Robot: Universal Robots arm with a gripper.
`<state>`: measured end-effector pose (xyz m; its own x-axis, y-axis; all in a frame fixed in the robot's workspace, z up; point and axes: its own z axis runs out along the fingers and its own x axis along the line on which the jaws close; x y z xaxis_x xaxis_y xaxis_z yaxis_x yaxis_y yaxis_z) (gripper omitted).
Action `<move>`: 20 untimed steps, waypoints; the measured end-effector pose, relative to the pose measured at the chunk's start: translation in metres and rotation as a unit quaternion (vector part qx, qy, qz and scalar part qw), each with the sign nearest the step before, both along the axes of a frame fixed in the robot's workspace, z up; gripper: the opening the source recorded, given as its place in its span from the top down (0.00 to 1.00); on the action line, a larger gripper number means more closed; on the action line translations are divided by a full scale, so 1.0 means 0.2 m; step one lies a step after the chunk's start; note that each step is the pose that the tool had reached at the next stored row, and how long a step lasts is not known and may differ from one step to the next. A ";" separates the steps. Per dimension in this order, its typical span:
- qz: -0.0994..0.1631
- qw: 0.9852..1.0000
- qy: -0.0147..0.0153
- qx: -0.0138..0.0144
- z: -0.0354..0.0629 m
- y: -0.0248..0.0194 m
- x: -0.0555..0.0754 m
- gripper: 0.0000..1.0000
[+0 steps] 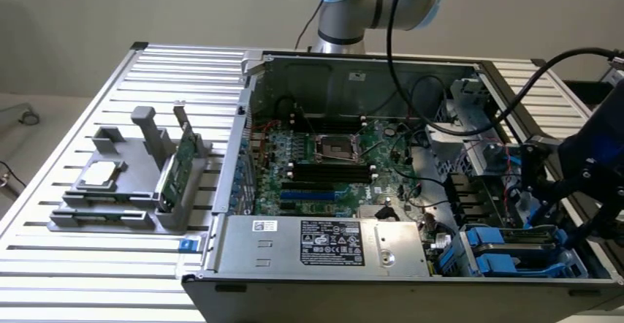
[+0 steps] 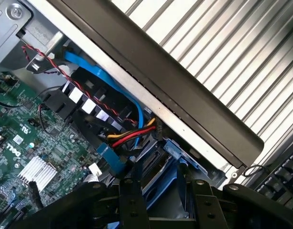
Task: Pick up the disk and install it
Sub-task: 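Insert the first disk wire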
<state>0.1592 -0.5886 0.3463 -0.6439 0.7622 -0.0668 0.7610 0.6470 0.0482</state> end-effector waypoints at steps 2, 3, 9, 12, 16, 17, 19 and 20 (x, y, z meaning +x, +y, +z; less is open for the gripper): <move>-0.004 1.000 0.000 0.000 0.000 0.008 0.00 0.58; -0.006 1.000 0.000 0.000 0.000 0.012 0.00 0.60; -0.017 1.000 0.000 0.000 -0.001 0.028 0.01 0.67; -0.021 1.000 0.000 0.000 -0.004 0.035 0.03 0.67; -0.027 1.000 0.000 0.000 -0.010 0.045 0.05 0.83; -0.028 1.000 0.000 0.000 -0.011 0.047 0.06 0.83; -0.031 1.000 0.000 0.000 -0.015 0.051 0.07 0.83; -0.032 0.999 0.000 0.000 -0.017 0.053 0.07 0.83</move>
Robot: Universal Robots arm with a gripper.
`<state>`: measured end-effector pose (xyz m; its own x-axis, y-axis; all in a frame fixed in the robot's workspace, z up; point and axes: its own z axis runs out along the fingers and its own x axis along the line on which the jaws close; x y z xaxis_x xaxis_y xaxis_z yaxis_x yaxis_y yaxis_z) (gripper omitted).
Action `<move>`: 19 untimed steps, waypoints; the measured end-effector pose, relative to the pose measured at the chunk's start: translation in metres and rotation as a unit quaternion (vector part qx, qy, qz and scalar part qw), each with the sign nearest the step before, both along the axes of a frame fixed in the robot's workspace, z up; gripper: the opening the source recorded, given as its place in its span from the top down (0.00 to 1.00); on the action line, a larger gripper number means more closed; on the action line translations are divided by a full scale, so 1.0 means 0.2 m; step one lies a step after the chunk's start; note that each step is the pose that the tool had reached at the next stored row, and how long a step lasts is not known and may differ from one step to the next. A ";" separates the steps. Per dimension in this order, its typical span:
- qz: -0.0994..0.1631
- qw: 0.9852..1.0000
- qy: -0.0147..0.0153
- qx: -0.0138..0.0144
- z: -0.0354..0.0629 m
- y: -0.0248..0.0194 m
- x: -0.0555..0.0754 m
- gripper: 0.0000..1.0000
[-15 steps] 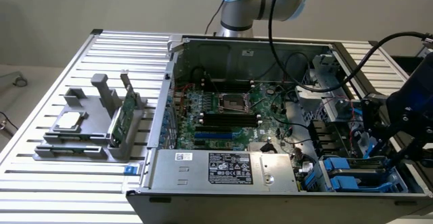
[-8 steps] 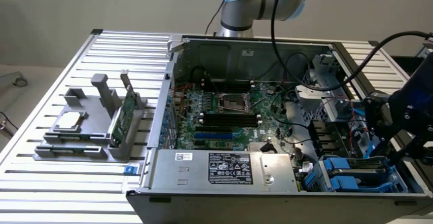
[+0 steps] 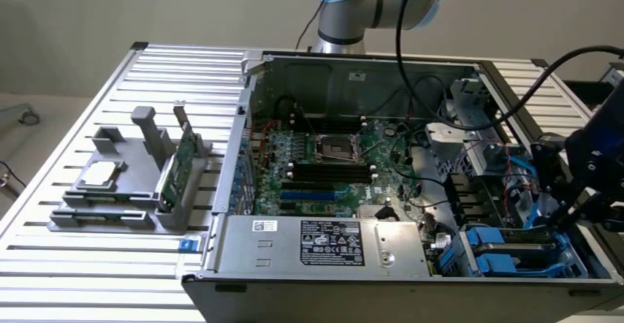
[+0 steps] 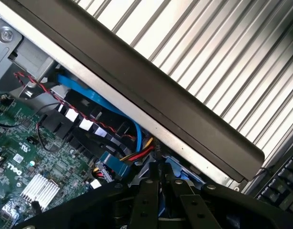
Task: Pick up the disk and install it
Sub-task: 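Insert the first disk wire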
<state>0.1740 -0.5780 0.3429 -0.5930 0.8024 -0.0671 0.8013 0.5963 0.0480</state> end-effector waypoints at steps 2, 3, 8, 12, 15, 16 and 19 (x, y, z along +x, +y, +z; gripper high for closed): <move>-0.002 1.000 0.000 0.000 -0.003 0.000 0.01 0.83; -0.003 1.000 0.000 0.000 -0.003 0.000 0.01 0.83; -0.005 1.000 0.000 0.000 -0.004 0.000 0.01 0.83; -0.006 1.000 0.001 0.000 -0.004 0.000 0.01 0.81; -0.006 1.000 0.001 0.000 -0.003 0.000 0.01 0.75; -0.007 1.000 0.001 0.000 -0.004 0.000 0.01 0.75; -0.007 1.000 0.001 0.000 -0.006 0.000 0.00 0.75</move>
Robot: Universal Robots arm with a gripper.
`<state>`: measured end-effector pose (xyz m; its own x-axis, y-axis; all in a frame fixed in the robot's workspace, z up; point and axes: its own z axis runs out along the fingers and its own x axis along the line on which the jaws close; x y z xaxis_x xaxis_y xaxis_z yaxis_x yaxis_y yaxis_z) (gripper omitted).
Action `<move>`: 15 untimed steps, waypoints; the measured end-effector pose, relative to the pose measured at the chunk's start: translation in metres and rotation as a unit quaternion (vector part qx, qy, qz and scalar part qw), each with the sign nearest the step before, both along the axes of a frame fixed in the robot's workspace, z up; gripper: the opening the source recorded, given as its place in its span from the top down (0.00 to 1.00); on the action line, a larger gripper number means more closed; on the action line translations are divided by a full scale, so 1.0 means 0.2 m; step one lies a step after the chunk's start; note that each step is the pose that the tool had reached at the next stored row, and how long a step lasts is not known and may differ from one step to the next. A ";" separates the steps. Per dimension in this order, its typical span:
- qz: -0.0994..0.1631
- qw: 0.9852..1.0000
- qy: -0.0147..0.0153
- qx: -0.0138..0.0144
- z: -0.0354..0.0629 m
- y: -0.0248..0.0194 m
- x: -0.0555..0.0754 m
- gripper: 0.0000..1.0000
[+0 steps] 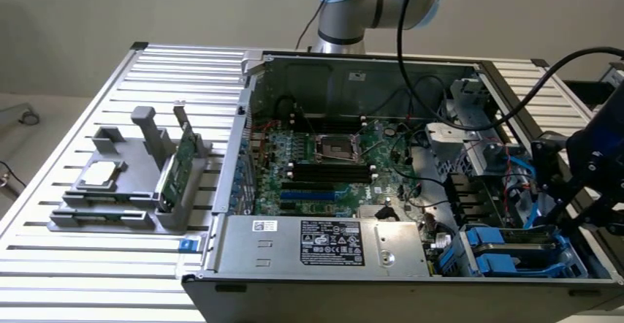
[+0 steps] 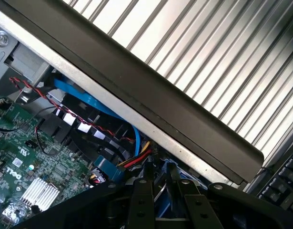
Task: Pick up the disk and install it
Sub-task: 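Insert the first disk wire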
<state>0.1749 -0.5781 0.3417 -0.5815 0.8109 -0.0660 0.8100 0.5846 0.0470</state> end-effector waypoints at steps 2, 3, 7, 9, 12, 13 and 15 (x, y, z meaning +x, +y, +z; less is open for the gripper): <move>-0.001 1.000 0.000 0.000 -0.003 0.000 0.00 0.75; -0.001 1.000 0.000 0.000 -0.004 0.001 0.00 0.75; -0.001 1.000 0.000 0.000 -0.007 0.007 0.00 0.75; -0.002 1.000 0.000 0.000 -0.008 0.017 0.00 0.75; -0.002 1.000 0.000 0.000 -0.010 0.033 0.00 0.75; -0.003 1.000 0.000 0.000 -0.011 0.036 0.00 0.75; -0.003 1.000 0.000 0.000 -0.013 0.038 0.00 0.75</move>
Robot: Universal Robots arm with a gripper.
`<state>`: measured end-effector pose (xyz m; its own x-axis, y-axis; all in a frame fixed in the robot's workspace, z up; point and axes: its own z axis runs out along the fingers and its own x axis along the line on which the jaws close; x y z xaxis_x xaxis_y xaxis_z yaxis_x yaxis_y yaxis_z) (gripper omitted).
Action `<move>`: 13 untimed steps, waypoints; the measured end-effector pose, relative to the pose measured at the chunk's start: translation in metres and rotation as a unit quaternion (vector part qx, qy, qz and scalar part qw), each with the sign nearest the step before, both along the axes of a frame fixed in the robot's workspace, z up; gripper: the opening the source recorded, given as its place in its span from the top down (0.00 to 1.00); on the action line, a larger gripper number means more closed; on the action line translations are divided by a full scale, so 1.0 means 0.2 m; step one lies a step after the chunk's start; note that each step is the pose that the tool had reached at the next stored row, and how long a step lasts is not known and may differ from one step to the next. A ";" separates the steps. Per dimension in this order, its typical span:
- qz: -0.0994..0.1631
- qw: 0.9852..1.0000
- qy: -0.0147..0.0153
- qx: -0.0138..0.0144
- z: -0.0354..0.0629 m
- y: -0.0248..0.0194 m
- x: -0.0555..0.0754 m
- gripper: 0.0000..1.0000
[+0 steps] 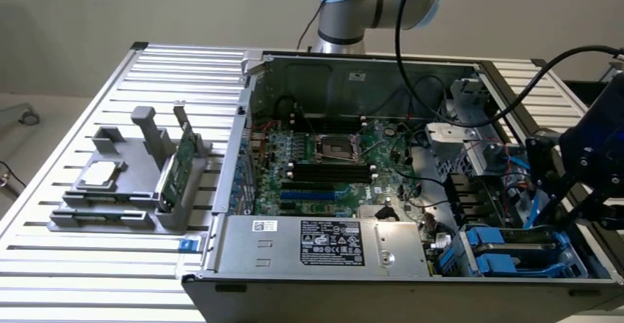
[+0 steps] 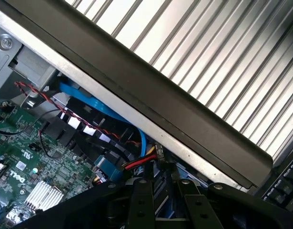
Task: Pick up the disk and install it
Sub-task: 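Insert the first disk wire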
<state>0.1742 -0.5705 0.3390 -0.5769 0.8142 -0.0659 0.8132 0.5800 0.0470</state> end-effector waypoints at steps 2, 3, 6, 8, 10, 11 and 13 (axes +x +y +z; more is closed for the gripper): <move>0.000 1.000 0.000 0.000 -0.005 0.000 0.00 0.75; 0.000 1.000 0.000 0.000 -0.008 0.000 0.00 0.75; -0.002 1.000 0.000 0.000 -0.017 0.000 0.00 0.75; -0.004 1.000 0.000 0.000 -0.020 0.000 0.00 0.75; -0.004 1.000 0.000 0.000 -0.021 0.002 0.00 0.75; -0.005 1.000 0.000 0.000 -0.021 0.004 0.00 0.75; -0.005 1.000 0.000 0.000 -0.022 0.009 0.00 0.75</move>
